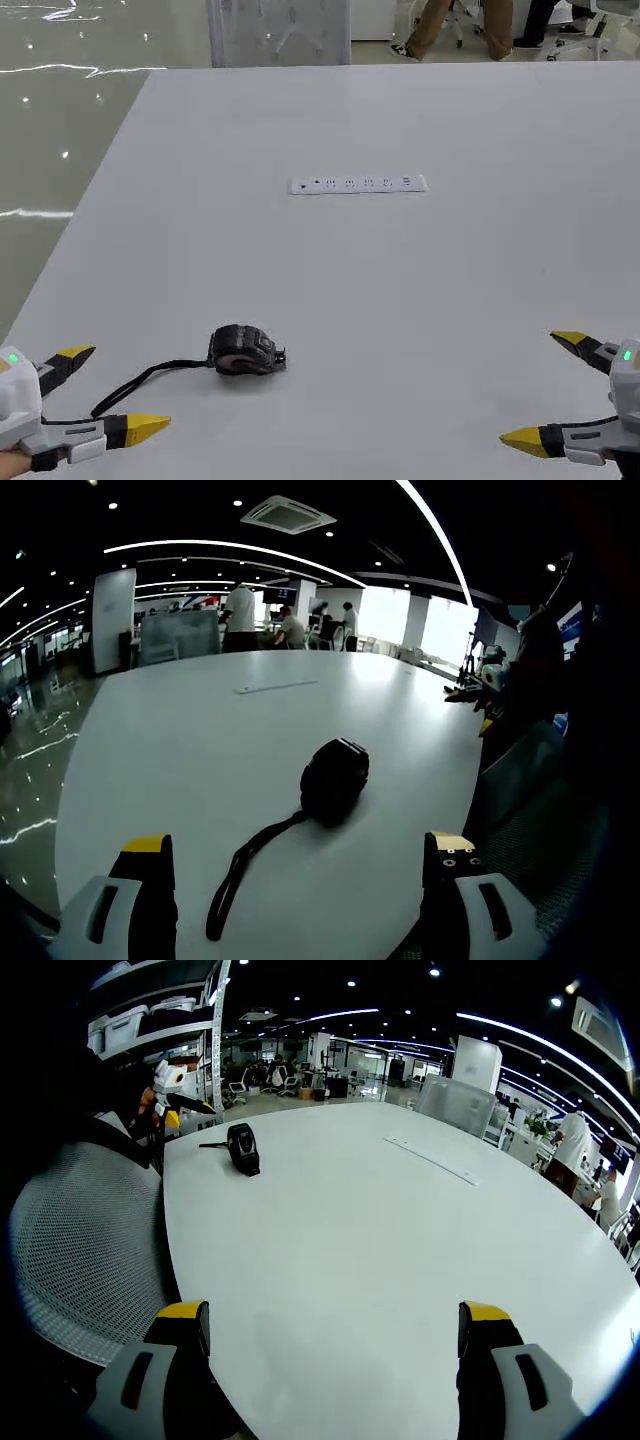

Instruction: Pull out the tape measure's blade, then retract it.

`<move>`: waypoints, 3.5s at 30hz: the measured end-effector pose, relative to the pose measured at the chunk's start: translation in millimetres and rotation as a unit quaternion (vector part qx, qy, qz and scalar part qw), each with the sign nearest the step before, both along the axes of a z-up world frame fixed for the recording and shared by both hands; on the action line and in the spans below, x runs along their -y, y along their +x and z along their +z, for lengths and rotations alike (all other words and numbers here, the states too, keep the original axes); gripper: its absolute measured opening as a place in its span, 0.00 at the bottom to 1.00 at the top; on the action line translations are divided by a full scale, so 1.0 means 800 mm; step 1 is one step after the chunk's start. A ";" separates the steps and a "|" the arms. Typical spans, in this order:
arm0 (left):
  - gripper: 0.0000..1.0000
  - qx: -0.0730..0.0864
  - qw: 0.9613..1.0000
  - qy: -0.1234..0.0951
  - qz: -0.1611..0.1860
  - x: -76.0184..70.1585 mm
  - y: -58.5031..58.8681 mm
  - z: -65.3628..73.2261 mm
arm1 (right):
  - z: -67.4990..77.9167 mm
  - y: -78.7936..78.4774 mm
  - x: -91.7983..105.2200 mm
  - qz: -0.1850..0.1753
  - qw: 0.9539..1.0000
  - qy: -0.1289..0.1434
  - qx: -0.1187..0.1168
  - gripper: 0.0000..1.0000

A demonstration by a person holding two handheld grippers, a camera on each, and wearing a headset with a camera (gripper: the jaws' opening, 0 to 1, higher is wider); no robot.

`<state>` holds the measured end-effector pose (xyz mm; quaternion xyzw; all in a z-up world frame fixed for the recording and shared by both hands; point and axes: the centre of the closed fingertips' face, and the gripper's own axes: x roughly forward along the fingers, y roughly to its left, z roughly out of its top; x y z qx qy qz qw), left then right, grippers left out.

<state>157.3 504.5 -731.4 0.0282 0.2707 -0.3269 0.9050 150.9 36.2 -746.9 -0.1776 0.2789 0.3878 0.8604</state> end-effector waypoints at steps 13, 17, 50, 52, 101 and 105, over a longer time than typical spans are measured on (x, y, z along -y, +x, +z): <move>1.00 -0.022 0.999 0.036 0.029 -0.014 0.010 -0.013 | 0.002 -0.002 0.006 -0.005 1.000 -0.005 -0.008 1.00; 1.00 -0.013 1.000 0.018 0.014 -0.006 0.011 -0.005 | 0.007 0.002 0.004 -0.003 1.000 -0.004 -0.007 1.00; 0.94 -0.017 0.943 0.166 -0.288 0.088 0.044 0.013 | 0.033 0.054 -0.107 0.117 0.993 -0.006 0.006 1.00; 0.89 -0.011 0.938 0.175 -0.299 0.097 0.049 0.013 | 0.035 0.057 -0.122 0.130 0.991 -0.006 0.006 1.00; 0.31 -0.057 0.882 0.262 -0.387 0.153 0.077 -0.069 | -0.056 0.078 -0.383 0.292 0.954 -0.018 -0.057 0.54; 0.31 -0.062 0.879 0.265 -0.392 0.153 0.078 -0.070 | -0.068 0.074 -0.390 0.310 0.948 -0.033 -0.059 0.47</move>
